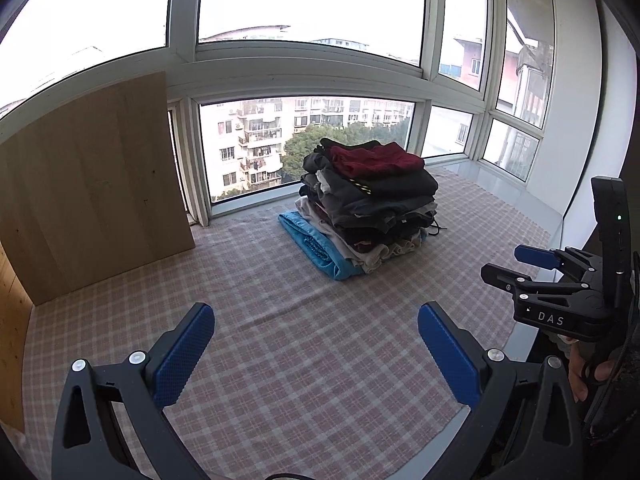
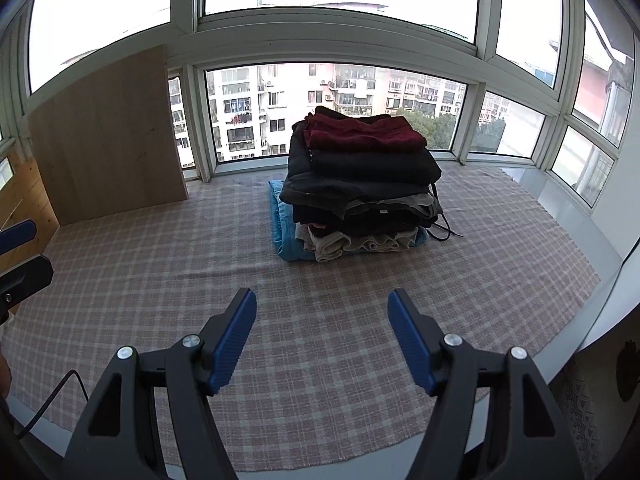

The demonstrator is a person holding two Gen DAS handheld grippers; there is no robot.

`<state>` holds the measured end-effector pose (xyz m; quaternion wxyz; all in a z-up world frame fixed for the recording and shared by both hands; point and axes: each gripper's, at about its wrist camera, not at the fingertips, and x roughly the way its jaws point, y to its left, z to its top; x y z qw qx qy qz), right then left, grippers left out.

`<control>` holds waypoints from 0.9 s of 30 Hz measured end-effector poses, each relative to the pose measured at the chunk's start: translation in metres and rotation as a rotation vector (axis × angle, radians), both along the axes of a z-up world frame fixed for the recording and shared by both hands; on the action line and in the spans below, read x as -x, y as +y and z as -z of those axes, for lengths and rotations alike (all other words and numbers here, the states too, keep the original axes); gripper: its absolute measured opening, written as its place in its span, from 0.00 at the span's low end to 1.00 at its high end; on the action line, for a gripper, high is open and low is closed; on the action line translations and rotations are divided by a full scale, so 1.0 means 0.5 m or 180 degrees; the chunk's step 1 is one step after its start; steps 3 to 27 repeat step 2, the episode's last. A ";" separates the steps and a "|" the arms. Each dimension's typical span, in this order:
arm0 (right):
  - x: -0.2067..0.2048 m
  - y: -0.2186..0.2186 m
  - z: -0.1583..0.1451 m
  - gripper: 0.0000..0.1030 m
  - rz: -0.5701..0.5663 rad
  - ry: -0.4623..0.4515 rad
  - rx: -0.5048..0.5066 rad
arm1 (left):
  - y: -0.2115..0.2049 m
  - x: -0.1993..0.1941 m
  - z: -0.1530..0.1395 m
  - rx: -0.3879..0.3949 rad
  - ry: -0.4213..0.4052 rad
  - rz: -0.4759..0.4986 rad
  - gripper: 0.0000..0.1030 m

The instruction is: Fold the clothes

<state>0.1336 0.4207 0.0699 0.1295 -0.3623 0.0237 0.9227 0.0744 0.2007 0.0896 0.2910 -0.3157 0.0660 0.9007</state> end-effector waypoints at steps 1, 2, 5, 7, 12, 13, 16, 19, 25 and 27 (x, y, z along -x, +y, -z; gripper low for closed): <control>0.001 -0.001 0.001 0.66 -0.0008 -0.0004 0.0002 | 0.002 -0.001 0.002 0.0017 0.0005 -0.0004 1.00; 0.002 -0.002 0.002 0.66 -0.0015 -0.0007 0.0005 | 0.003 -0.002 0.004 0.0035 0.0010 -0.0007 1.00; 0.002 -0.002 0.002 0.66 -0.0015 -0.0007 0.0005 | 0.003 -0.002 0.004 0.0035 0.0010 -0.0007 1.00; 0.002 -0.002 0.002 0.66 -0.0015 -0.0007 0.0005 | 0.003 -0.002 0.004 0.0035 0.0010 -0.0007 1.00; 0.002 -0.002 0.002 0.66 -0.0015 -0.0007 0.0005 | 0.003 -0.002 0.004 0.0035 0.0010 -0.0007 1.00; 0.002 -0.002 0.002 0.66 -0.0015 -0.0007 0.0005 | 0.003 -0.002 0.004 0.0035 0.0010 -0.0007 1.00; 0.002 -0.002 0.002 0.66 -0.0015 -0.0007 0.0005 | 0.003 -0.002 0.004 0.0035 0.0010 -0.0007 1.00; 0.002 -0.002 0.002 0.66 -0.0015 -0.0007 0.0005 | 0.003 -0.002 0.004 0.0035 0.0010 -0.0007 1.00; 0.002 -0.002 0.002 0.66 -0.0015 -0.0007 0.0005 | 0.003 -0.002 0.004 0.0035 0.0010 -0.0007 1.00; 0.002 -0.002 0.002 0.66 -0.0015 -0.0007 0.0005 | 0.003 -0.002 0.004 0.0035 0.0010 -0.0007 1.00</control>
